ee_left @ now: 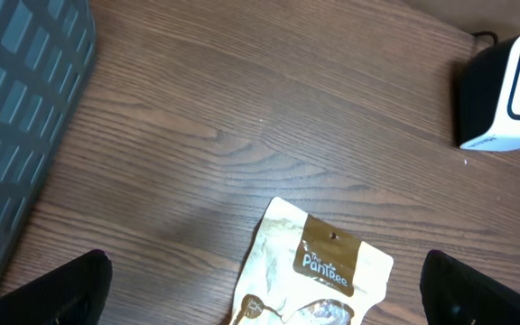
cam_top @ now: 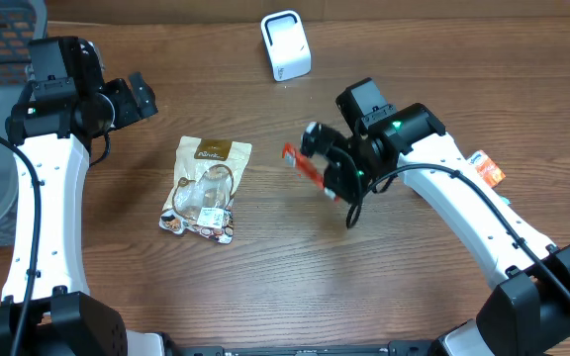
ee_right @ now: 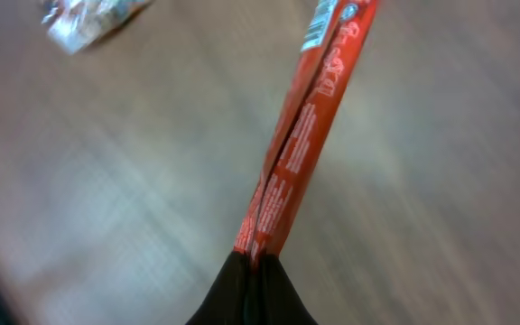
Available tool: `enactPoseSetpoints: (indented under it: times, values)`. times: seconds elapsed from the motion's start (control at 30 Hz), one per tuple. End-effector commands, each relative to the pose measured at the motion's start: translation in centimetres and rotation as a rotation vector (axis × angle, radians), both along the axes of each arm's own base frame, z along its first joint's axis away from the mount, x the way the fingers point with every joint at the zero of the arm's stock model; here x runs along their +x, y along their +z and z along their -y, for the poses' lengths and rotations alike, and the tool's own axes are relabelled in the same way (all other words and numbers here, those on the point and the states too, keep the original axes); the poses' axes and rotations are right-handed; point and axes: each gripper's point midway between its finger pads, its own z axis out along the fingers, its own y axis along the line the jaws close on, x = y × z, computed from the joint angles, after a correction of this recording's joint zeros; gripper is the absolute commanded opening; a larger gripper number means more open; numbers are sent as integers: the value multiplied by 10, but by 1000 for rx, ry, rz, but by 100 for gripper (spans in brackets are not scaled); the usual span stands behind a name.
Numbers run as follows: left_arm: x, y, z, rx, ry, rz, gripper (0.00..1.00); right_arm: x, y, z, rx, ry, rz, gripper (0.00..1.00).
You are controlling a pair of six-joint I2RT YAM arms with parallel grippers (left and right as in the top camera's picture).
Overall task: Scan the item barcode
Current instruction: 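Carry the red stick to the white scanner and hold it over it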
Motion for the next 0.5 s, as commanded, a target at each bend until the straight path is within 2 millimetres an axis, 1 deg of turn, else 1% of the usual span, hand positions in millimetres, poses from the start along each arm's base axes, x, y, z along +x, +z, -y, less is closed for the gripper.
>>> enactPoseSetpoints:
  times: [0.0, 0.1, 0.2, 0.33, 0.47]
  values:
    - [3, 12, 5, -9, -3, 30, 100, 29, 8, 11, -49, -154, 109, 4]
    - [3, 12, 5, -9, -3, 31, 100, 53, 14, 27, -131, -215, 226, 3]
    - [3, 12, 5, -9, -3, 30, 100, 75, 28, 37, -182, -258, 338, 4]
    - [3, 12, 5, -9, -3, 30, 100, 110, 55, 41, -212, -276, 527, 3]
    - [3, 12, 5, -9, -3, 30, 100, 139, 71, 43, -278, -235, 684, 3]
